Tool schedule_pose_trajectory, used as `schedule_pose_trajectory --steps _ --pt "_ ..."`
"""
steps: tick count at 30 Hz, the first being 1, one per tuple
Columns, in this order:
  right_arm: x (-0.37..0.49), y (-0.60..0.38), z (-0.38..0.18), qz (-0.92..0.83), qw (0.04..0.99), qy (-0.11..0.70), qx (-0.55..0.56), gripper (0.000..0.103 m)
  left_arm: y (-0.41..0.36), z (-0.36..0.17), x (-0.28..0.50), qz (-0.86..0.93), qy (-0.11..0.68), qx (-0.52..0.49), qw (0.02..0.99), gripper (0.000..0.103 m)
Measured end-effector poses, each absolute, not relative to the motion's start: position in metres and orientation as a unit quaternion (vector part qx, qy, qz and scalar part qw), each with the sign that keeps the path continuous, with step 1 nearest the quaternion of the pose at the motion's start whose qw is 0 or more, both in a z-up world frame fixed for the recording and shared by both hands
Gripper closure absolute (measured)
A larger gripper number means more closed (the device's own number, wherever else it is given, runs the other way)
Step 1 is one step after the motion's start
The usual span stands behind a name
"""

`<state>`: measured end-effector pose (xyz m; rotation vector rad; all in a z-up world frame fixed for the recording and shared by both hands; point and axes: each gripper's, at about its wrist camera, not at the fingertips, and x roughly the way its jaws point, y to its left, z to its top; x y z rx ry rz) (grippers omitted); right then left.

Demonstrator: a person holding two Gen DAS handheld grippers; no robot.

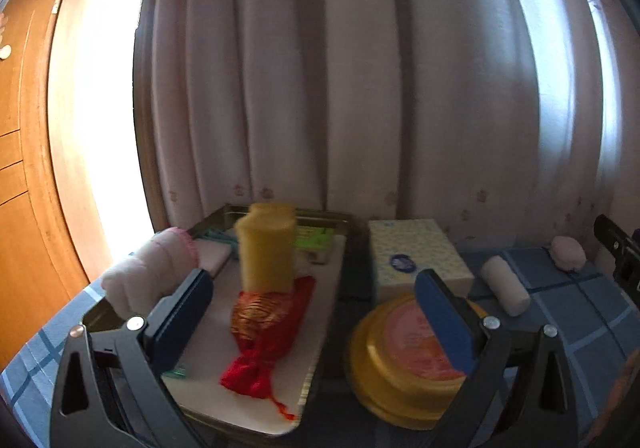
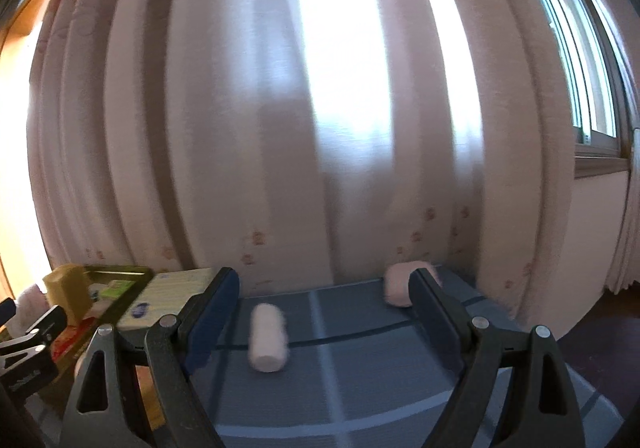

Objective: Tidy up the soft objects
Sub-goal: 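Withdraw both tools from the tray toward the white roll and pink pad, then grasp the white rolled cloth with the left tool while the right tool grasps the pink pad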

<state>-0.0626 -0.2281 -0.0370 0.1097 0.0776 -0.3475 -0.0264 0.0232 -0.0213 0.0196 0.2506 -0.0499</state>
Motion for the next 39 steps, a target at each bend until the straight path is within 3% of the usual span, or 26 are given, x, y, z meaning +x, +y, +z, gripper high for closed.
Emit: schedule_pose_trajectory --steps 27,39 --pt "-0.078 -0.345 -0.038 -0.225 0.967 0.110 0.052 0.015 -0.129 -0.021 -0.043 -0.145 0.123 0.084 0.978 0.001" --pt "-0.019 -0.373 -0.032 -0.182 0.963 0.181 0.086 0.015 -0.184 -0.037 0.014 -0.121 0.249 0.078 0.958 0.002"
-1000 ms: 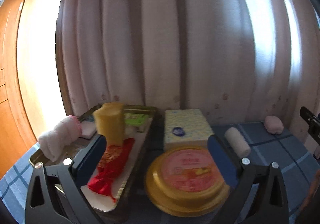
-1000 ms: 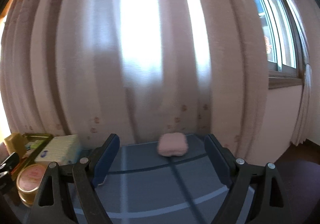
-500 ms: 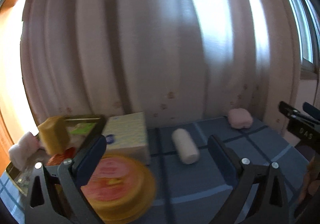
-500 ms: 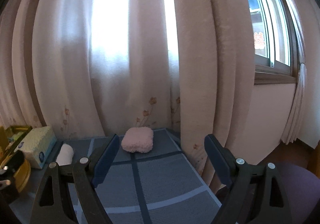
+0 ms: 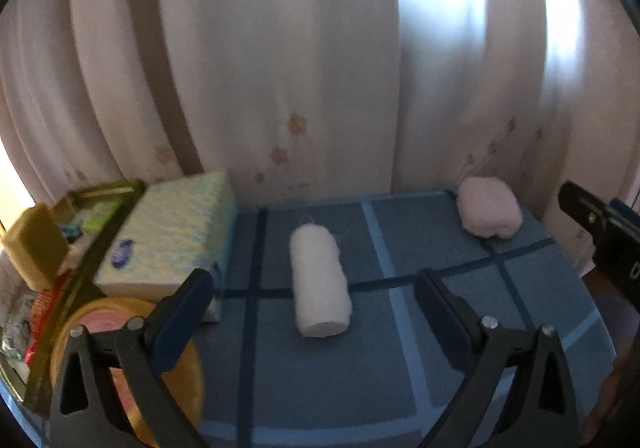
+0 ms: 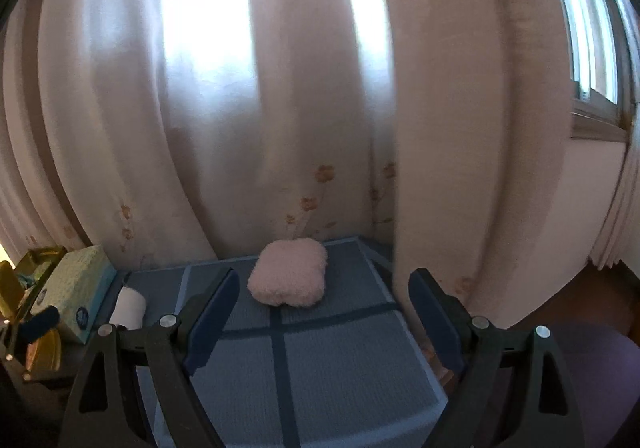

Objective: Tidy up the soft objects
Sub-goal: 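Grasp the white rolled cloth with the left tool while the right tool grasps the pink pad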

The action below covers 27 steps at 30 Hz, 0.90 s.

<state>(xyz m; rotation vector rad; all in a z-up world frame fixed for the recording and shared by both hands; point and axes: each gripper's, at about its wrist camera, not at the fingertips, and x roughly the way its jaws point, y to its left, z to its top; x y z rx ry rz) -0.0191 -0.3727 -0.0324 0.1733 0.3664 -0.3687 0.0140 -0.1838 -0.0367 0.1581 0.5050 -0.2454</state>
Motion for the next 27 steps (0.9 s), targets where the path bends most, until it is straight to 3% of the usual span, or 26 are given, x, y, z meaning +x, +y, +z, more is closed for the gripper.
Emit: schedule_pose_trajectory --steps 9,17,20,21,23,24,27 --pt "0.061 -0.387 -0.043 -0.167 0.942 0.265 0.115 0.015 -0.211 -0.049 0.053 -0.109 0.322 0.068 0.938 0.016" --pt "0.103 -0.392 -0.058 -0.159 0.925 0.321 0.126 0.016 -0.213 -0.063 0.072 -0.112 0.382 0.052 0.916 0.016" --pt "0.114 -0.390 -0.063 -0.151 0.917 0.349 0.122 0.046 -0.210 -0.065 0.077 -0.112 0.395 0.042 0.911 0.019" --pt "0.113 -0.388 -0.062 -0.152 0.917 0.348 0.121 0.049 -0.209 -0.065 0.078 -0.111 0.399 0.037 0.910 0.024" --pt "0.112 -0.387 -0.060 -0.145 0.919 0.345 0.120 0.057 -0.209 -0.063 0.076 -0.110 0.397 0.036 0.911 0.048" --pt "0.111 -0.386 -0.060 -0.145 0.920 0.344 0.121 0.060 -0.208 -0.062 0.075 -0.111 0.395 0.035 0.911 0.069" --pt "0.103 -0.384 -0.057 -0.141 0.923 0.336 0.127 0.072 -0.201 -0.056 0.072 -0.126 0.385 0.017 0.914 0.073"
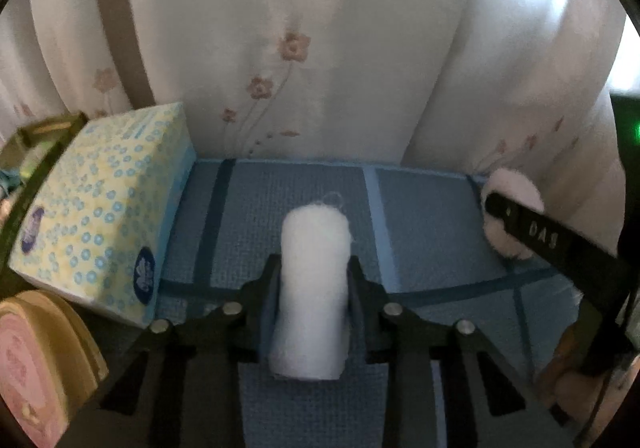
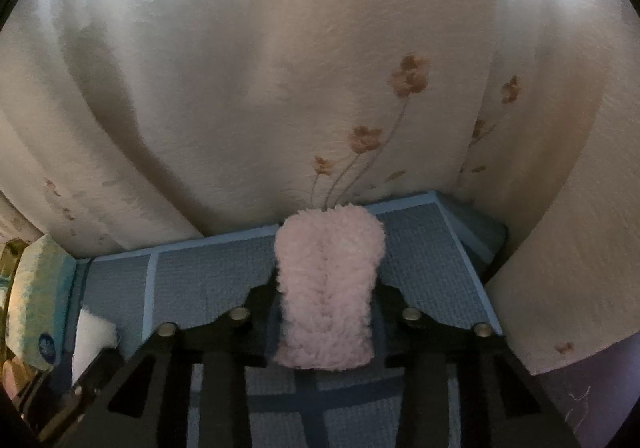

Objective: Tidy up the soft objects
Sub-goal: 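Grasp the white rolled cloth with the left tool while the right tool grasps the pink pad, then carry the white roll and pink pad over the gold tray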

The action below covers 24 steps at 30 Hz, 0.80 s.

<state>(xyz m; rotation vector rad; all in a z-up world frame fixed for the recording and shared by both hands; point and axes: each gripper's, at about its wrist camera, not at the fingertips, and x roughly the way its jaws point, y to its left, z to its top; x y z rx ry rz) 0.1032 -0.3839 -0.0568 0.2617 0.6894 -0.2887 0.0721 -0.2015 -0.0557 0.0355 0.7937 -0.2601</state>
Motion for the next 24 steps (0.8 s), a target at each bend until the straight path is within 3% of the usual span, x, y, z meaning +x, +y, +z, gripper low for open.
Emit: schedule_pose_trajectory --steps 5,8,13,24 --pt "0.054 -0.378 -0.045 -0.149 0.938 0.267 0.162 0.073 -0.180 -0.050 0.070 -0.174 0.382 -0.041 0.907 0.074" --pt "0.028 -0.365 -0.039 -0.159 0.946 0.232 0.159 0.073 -0.173 -0.036 0.055 -0.196 0.339 -0.056 0.918 0.074" --pt "-0.014 -0.330 -0.025 -0.158 0.964 0.167 0.133 0.073 -0.168 -0.006 0.015 -0.237 0.237 -0.037 0.942 0.074" --pt "-0.040 -0.294 -0.018 -0.171 0.977 0.104 0.073 0.073 -0.148 -0.003 -0.021 -0.205 0.178 -0.023 0.962 0.074"
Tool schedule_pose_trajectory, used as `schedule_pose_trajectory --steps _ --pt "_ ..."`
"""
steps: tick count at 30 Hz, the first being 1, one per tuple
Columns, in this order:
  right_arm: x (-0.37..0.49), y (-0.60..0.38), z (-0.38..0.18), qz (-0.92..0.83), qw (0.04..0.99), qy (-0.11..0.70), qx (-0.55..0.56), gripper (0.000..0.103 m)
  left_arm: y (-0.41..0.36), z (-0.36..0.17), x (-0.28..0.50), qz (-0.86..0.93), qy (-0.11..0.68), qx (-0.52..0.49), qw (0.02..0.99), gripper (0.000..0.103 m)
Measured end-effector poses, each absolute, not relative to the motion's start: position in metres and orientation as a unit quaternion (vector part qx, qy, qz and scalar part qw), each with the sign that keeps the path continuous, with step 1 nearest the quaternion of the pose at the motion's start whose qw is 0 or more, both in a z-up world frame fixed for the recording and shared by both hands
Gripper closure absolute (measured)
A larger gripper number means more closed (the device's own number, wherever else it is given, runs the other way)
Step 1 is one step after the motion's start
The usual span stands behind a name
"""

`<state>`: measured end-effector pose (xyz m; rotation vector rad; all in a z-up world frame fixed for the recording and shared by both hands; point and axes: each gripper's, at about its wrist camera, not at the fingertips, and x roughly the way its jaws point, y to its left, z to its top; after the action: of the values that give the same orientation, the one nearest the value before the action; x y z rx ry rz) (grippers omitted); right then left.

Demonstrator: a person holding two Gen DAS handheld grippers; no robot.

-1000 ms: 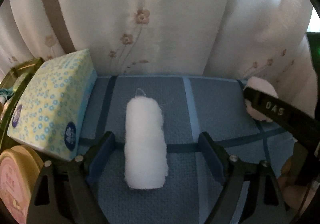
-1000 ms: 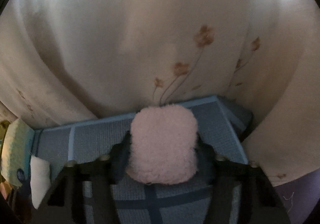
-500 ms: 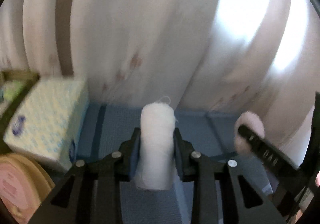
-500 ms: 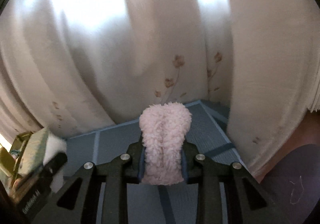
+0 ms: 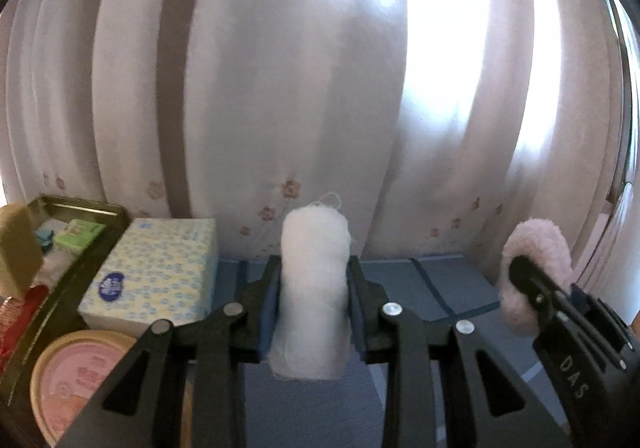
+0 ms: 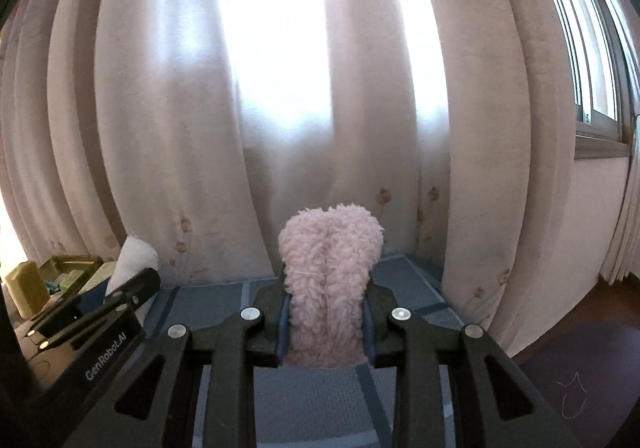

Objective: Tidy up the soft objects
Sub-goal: 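Carry the white roll and pink pad over the gold tray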

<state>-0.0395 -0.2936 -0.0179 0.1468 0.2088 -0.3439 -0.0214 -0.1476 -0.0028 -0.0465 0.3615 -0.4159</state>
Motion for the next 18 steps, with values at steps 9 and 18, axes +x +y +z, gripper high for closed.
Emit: schedule_pose_trajectory --steps 9,18 --pt "-0.044 -0.293 -0.028 -0.179 0.977 0.100 0.058 0.073 -0.143 -0.013 -0.017 -0.186 0.153 0.003 0.971 0.074" --pt "-0.061 -0.280 -0.031 -0.193 0.976 0.081 0.054 0.073 -0.141 -0.011 -0.024 -0.179 0.142 0.020 0.973 0.074"
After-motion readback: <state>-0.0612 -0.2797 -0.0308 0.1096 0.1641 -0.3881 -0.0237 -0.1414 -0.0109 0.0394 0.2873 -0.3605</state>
